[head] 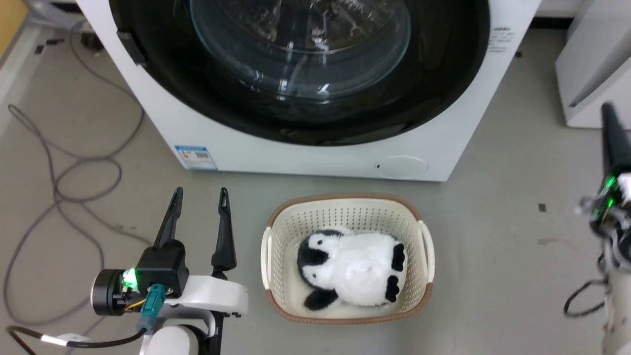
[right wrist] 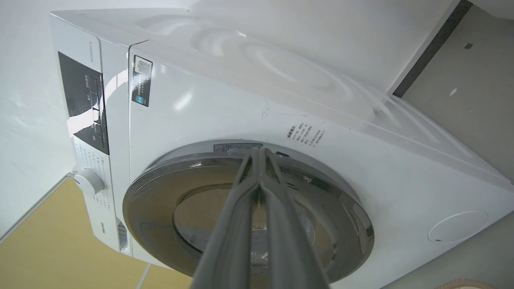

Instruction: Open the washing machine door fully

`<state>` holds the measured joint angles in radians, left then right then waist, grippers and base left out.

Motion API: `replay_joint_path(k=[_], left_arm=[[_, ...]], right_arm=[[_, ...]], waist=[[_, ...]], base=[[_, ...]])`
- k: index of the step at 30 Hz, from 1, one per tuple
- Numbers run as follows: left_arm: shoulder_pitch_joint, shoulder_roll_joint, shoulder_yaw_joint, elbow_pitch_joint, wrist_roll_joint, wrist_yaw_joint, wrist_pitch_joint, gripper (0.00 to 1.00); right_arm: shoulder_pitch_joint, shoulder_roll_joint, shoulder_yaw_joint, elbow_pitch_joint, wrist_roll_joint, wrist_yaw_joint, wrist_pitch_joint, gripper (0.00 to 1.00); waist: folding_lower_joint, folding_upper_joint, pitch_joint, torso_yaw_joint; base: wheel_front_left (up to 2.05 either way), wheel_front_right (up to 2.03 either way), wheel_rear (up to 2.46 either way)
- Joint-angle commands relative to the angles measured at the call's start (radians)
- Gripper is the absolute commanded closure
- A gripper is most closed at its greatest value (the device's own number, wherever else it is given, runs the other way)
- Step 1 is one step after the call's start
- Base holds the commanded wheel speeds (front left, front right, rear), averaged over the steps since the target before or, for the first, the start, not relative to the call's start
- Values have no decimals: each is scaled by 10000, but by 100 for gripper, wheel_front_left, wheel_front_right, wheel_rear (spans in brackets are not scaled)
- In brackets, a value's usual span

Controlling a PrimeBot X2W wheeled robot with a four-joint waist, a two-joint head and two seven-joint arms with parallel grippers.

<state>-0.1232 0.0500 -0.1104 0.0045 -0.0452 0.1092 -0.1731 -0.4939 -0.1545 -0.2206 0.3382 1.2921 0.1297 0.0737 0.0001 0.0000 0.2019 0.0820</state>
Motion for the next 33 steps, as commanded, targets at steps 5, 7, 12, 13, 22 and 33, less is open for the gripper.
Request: replay_joint_path(k=[5,7,12,13,22,33], left_arm=[[-375,4,-149,-112,-104,198,-196,0],[-467,4,-188,-149,-123,244,-237,0],[-681,4,-285,-237,-143,350,-342,0],[-727,4,-304,-248,-150,366,-363,0],[-1144,3,-561,-333,-296,576,-551,0],[-1470,3,-919,-342,-519,891,-781,0]], right_arm=[[-1435,-547,-48,949,758,8,132,100],[-1875,-707,35,1191,867,8,212,100],[-2930,-1066,353,1795,1082,8,490,100],[-3141,-1136,425,1903,1114,8,543,100],[-4964,-1660,1063,2880,1423,9,935,100],[-6182,-1946,1726,3701,2171,9,1669,100]], waist=[[-1,0,553,267],[-1,0,726,340],[-1,0,1148,513],[-1,0,1230,555],[-1,0,1936,983],[-1,0,2474,1426]], base=[[0,0,0],[0,0,0],[0,0,0],[0,0,0],[0,0,0],[0,0,0]])
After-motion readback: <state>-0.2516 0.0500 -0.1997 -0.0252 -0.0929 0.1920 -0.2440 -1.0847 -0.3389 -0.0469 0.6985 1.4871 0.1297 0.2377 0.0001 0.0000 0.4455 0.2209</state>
